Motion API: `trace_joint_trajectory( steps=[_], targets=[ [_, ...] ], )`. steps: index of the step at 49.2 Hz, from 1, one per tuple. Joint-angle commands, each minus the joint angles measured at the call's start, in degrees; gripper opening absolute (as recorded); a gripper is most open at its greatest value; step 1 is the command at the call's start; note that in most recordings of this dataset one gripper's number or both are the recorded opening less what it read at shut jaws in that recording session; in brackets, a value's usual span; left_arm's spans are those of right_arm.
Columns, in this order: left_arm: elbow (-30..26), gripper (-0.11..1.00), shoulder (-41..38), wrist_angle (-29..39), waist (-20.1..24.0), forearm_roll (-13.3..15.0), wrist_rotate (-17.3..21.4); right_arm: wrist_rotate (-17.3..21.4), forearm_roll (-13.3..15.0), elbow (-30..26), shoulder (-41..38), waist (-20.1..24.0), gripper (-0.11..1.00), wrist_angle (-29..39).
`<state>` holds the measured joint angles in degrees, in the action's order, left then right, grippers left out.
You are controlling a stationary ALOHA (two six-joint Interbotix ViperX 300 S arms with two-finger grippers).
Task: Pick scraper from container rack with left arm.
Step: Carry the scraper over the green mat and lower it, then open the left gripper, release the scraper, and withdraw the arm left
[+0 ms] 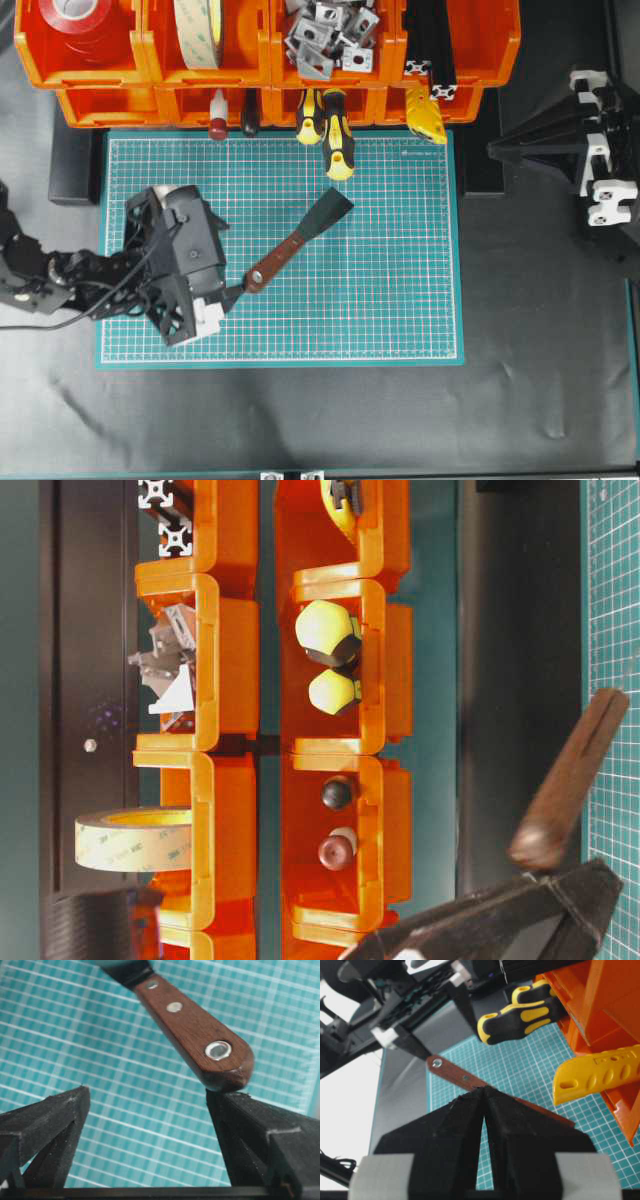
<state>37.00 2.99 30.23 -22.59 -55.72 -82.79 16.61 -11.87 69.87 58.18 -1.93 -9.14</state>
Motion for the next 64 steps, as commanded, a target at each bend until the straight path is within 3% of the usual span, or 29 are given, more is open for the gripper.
trace_joint_trajectory(
  steps=[1,15,22,43,55,64],
  targets=[
    [-0.18,0.90,2.72,-0.44,-1.67,-0.09,-2.02,-0.09,-0.18,-1.14,-0.70,-0.09,0.00,0.00],
    [5.27,0.90,11.87,0.00,-3.34,-0.18,-6.50,-0.09,-0.18,-0.88,-0.62,-0.18,0.00,0.62],
    [8.09,0.89,19.42,-0.26,-4.39,-0.18,-5.71,-0.09,-0.18,-0.97,-0.35,-0.18,0.00,0.70],
    [14.15,0.88,48.96,-0.53,-9.14,-0.18,6.68,-0.35,0.00,-1.58,1.93,-0.44,0.00,-0.26],
    [15.82,0.88,57.92,4.13,-9.05,-0.09,14.85,-0.53,0.70,-2.37,3.78,-0.44,0.00,-0.18],
    [16.00,0.88,60.73,8.70,-9.05,-0.18,15.64,-0.53,0.79,-2.81,4.83,-0.35,0.00,0.26]
  ],
)
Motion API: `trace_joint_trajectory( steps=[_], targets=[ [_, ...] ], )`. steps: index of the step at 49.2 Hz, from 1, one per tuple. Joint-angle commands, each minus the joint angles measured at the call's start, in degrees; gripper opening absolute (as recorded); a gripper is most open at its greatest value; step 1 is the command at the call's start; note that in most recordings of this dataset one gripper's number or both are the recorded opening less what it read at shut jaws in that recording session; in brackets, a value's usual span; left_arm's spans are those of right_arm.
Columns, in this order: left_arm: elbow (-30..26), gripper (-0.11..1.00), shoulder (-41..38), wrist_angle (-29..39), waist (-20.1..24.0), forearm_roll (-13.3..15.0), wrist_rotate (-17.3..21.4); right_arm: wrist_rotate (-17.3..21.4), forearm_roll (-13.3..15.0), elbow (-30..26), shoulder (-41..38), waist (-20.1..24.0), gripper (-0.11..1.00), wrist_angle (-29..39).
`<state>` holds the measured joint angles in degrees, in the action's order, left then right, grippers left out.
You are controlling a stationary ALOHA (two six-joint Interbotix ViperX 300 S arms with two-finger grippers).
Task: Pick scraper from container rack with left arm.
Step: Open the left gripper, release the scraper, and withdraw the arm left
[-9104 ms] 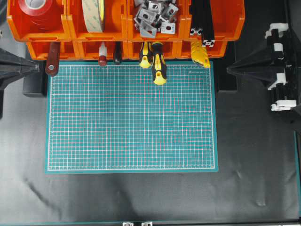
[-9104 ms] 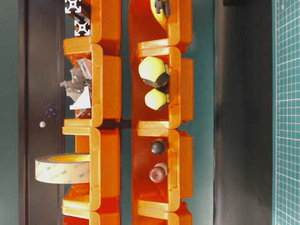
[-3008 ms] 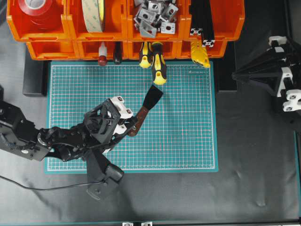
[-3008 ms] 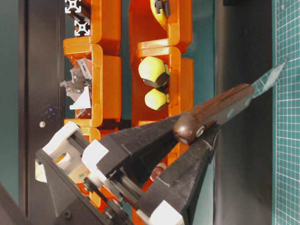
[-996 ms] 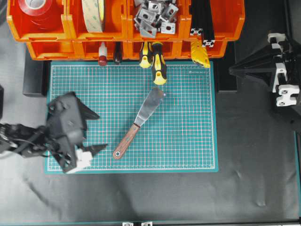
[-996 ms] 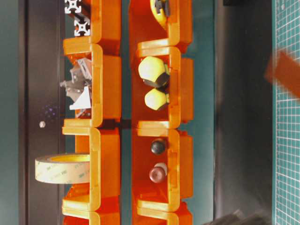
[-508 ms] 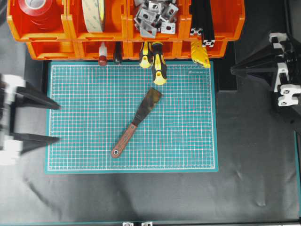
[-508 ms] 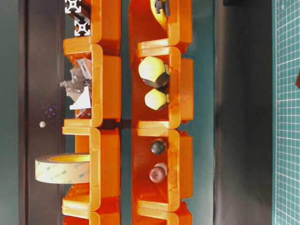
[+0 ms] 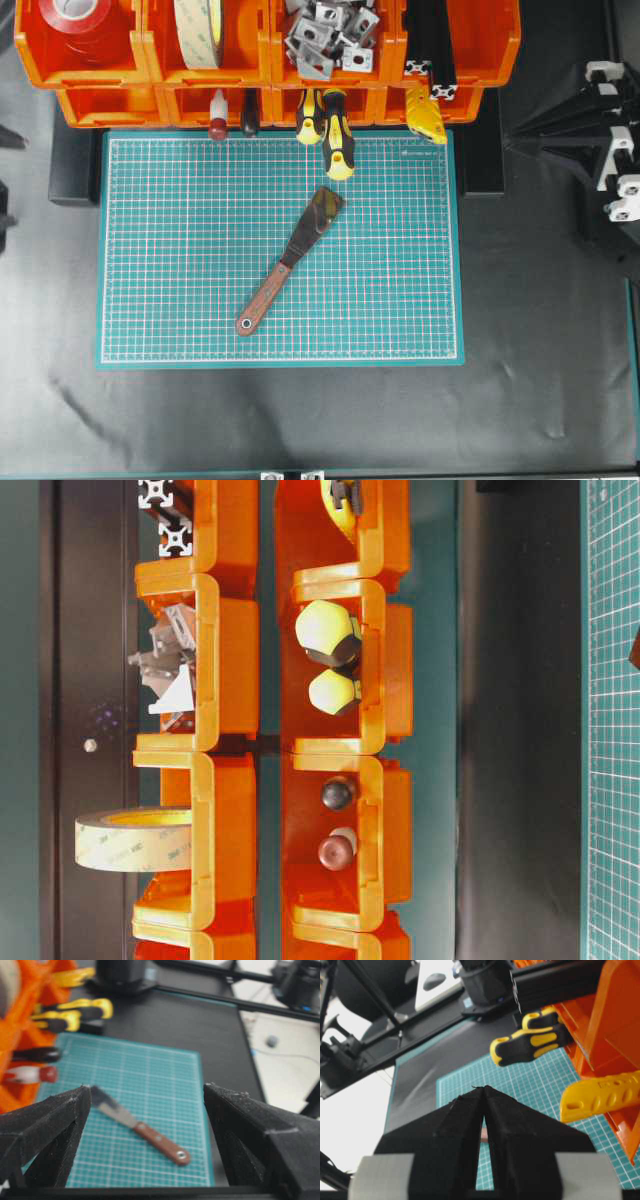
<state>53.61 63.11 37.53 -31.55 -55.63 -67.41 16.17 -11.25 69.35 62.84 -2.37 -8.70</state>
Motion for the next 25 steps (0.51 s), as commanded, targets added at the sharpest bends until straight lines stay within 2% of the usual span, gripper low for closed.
trace_joint_trajectory(
  steps=[1,11,25],
  targets=[
    [-0.53,0.88,0.97,1.85,-0.09,-0.26,0.35,-0.18,0.18,-2.37,0.35,0.09,0.00,0.00],
    [0.09,0.88,3.78,5.80,0.00,-0.26,2.02,-0.35,0.53,-3.16,2.20,0.09,0.00,2.02],
    [-0.35,0.88,4.48,5.63,0.00,-0.26,8.17,-0.44,0.97,-3.87,3.43,0.09,0.00,4.75]
  ],
)
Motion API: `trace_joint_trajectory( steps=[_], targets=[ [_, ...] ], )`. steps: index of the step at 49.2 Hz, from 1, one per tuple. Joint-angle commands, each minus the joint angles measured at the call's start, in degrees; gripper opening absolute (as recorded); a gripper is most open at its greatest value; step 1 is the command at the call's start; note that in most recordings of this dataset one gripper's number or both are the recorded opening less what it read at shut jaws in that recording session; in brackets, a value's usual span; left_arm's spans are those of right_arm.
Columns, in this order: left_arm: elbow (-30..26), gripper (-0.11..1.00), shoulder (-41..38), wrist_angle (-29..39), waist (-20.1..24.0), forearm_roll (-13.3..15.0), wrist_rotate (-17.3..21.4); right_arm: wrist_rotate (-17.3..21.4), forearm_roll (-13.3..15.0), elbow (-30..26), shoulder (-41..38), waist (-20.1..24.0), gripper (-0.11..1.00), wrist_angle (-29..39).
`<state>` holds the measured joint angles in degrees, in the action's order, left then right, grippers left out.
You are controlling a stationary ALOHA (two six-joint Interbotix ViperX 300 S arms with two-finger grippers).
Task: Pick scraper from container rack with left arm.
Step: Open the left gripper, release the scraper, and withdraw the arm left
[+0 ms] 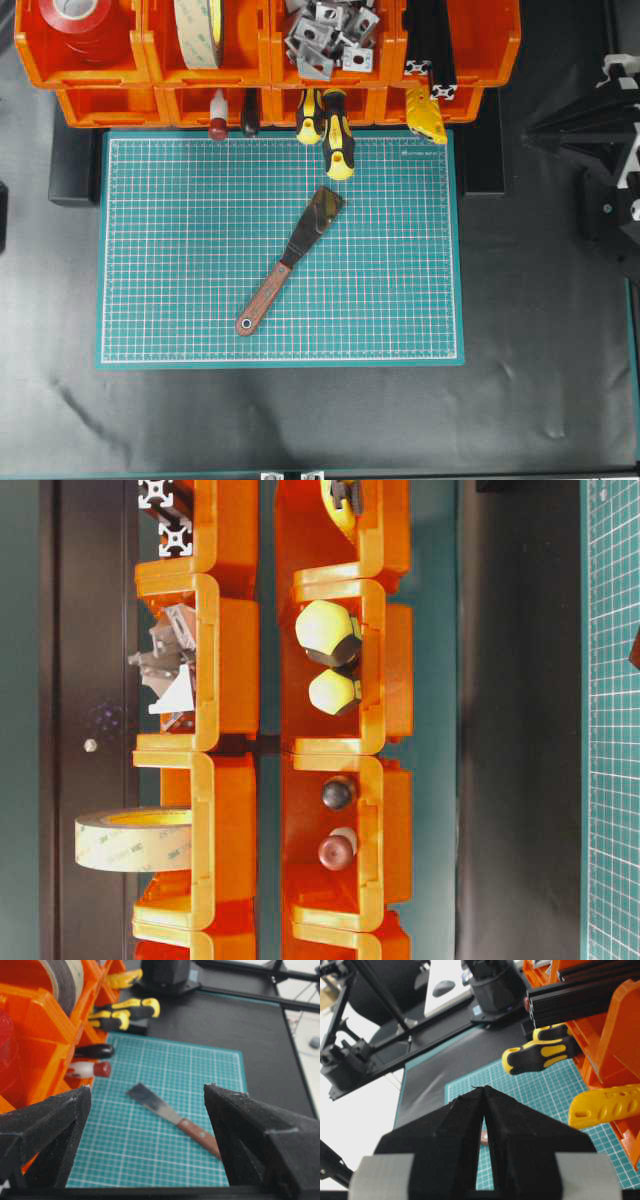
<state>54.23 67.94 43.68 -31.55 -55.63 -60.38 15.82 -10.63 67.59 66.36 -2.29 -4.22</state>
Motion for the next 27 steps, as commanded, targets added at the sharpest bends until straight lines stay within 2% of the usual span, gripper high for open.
trace_joint_trajectory(
  steps=[1,12,27],
  targets=[
    [-0.97,0.87,-0.35,-0.70,0.00,-0.26,1.49,-0.09,0.53,-2.11,-0.09,0.00,0.00,0.35],
    [-0.70,0.83,-0.35,-1.32,0.00,-0.26,1.49,0.00,3.34,-2.20,-0.09,0.00,0.00,-0.35],
    [-1.05,0.83,0.00,-1.32,0.79,-0.26,1.41,-0.44,3.78,-2.29,0.18,0.00,0.00,0.35]
  ],
)
